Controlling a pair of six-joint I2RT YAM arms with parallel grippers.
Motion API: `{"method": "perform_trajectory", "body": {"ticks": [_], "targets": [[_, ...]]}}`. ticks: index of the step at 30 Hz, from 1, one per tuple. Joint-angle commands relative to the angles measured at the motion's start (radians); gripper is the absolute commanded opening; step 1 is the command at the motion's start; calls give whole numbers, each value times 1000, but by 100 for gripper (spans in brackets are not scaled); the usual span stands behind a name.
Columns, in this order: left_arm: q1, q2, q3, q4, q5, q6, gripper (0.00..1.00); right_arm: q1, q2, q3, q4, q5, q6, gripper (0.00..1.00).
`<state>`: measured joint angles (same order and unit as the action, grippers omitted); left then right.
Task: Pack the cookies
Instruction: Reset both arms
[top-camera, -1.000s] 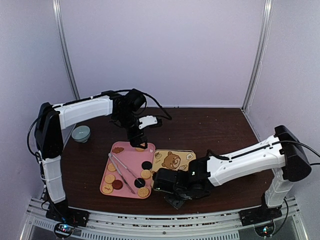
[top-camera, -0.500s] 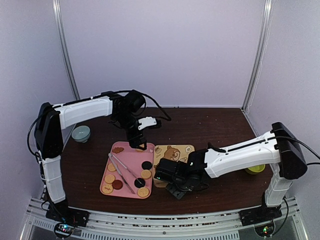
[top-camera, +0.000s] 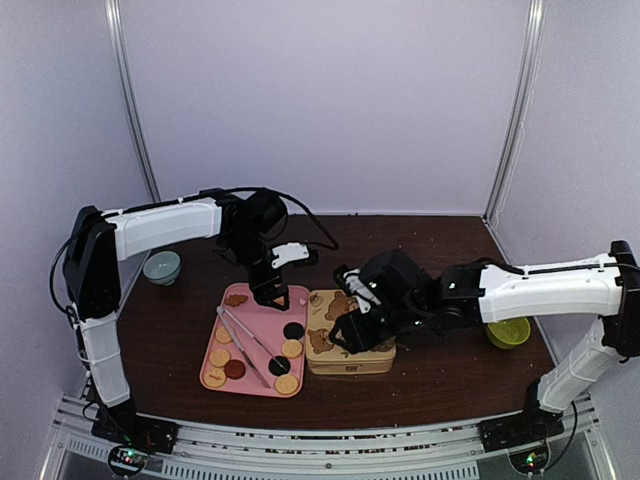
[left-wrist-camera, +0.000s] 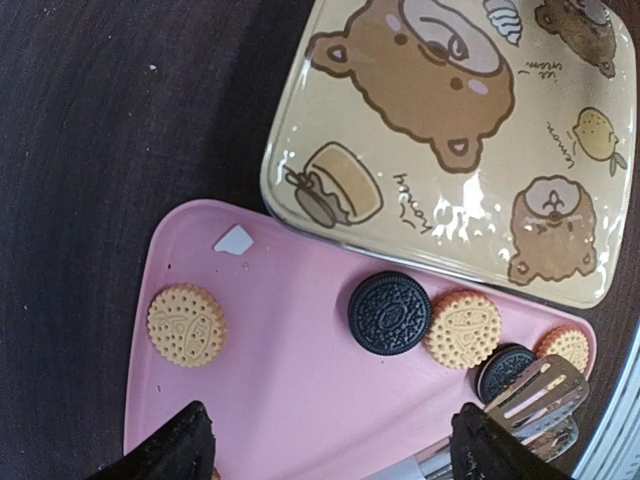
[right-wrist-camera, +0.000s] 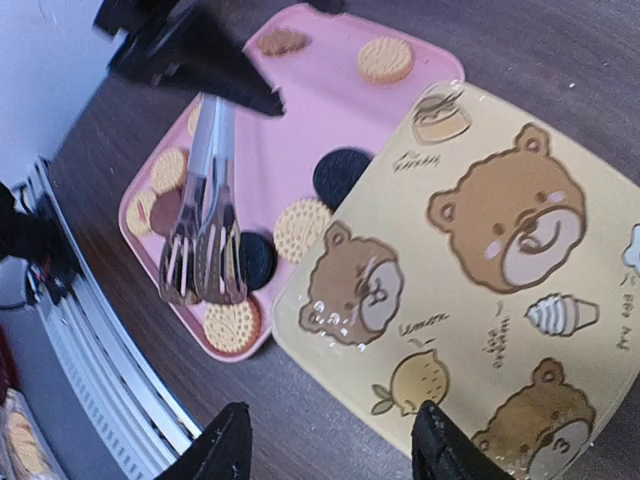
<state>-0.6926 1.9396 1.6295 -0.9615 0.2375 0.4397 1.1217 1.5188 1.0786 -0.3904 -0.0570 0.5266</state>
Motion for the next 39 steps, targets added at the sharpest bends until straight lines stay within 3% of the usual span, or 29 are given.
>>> {"method": "perform_trajectory", "body": {"ticks": [1,7,18,23,24,27,29,32,36,39], "targets": [[11,-67,-18,-5,57,-26,84,-97,-64,-90,233,-146,110,57],[14,-78,-16,-16,119,-54,84,-142,86,19,45,4,112,56],[82,-166,-91,-28,137,-55,84,-183,167,-78,161,-10,174,53],[129,-257,-148,-26,143,-59,85,-185,75,-76,183,28,140,63],[144,-281,-166,-22,142,-57,85,-185,48,-74,178,57,127,67],[220,-351,-214,-3,124,-46,91,-186,-61,-79,145,185,69,99],[293,-393,-239,16,124,-43,97,-193,-138,-90,114,294,30,100],[430,-453,-284,88,127,-50,98,-245,-247,-119,56,456,1,100],[616,-513,-426,339,113,-105,98,-419,-358,-225,12,709,72,100],[700,-544,-581,544,100,-138,98,-533,-447,-421,254,880,-40,100]]}}
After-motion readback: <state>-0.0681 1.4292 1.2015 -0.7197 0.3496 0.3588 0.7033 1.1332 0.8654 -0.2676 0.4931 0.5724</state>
